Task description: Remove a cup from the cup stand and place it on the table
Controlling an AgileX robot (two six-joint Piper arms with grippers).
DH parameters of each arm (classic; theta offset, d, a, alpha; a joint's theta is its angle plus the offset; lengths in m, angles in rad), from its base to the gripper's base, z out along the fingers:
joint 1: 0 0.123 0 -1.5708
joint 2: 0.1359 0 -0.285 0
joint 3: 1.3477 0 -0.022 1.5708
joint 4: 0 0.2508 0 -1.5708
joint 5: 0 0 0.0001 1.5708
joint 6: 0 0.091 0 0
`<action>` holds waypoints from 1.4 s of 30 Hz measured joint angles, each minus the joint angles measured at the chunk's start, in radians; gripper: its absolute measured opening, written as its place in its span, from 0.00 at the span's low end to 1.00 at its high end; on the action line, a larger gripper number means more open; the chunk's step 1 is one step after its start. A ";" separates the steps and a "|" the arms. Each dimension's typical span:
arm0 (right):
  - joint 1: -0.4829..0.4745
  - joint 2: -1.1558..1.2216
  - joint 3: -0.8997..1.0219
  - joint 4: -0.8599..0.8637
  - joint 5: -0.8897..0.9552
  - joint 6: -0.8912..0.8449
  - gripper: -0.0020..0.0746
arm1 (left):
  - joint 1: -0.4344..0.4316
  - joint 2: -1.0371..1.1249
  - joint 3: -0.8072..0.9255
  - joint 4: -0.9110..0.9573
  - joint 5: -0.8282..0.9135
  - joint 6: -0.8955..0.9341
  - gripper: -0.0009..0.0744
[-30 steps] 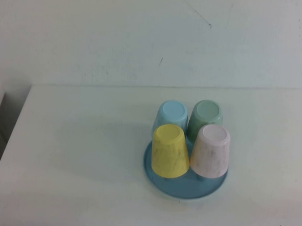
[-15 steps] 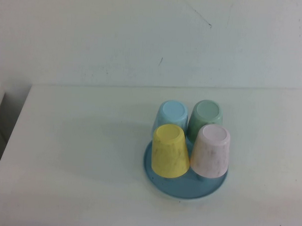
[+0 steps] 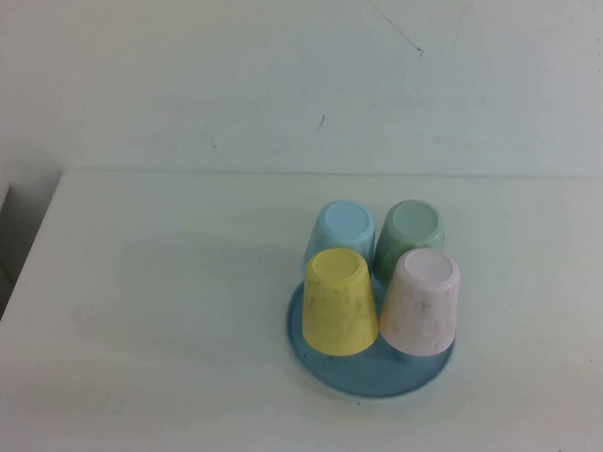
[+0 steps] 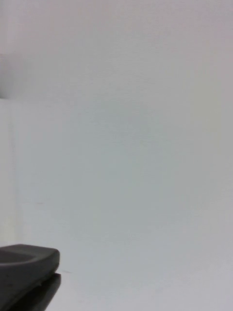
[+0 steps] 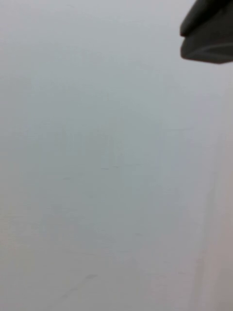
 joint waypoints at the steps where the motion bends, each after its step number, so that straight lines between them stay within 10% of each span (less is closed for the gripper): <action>1: 0.000 0.000 0.000 0.000 -0.071 0.000 0.02 | 0.000 0.000 0.000 0.000 -0.055 0.002 0.01; 15: 0.000 0.000 0.000 0.027 -0.552 -0.006 0.02 | 0.000 -0.004 0.000 -0.003 -0.429 -0.036 0.01; 29: 0.000 0.145 -0.391 0.061 0.521 -0.020 0.02 | 0.000 0.162 -0.503 -0.022 0.529 -0.068 0.01; 42: 0.000 0.348 -0.427 0.498 0.768 -0.592 0.02 | 0.000 0.742 -0.867 -0.522 1.010 0.392 0.01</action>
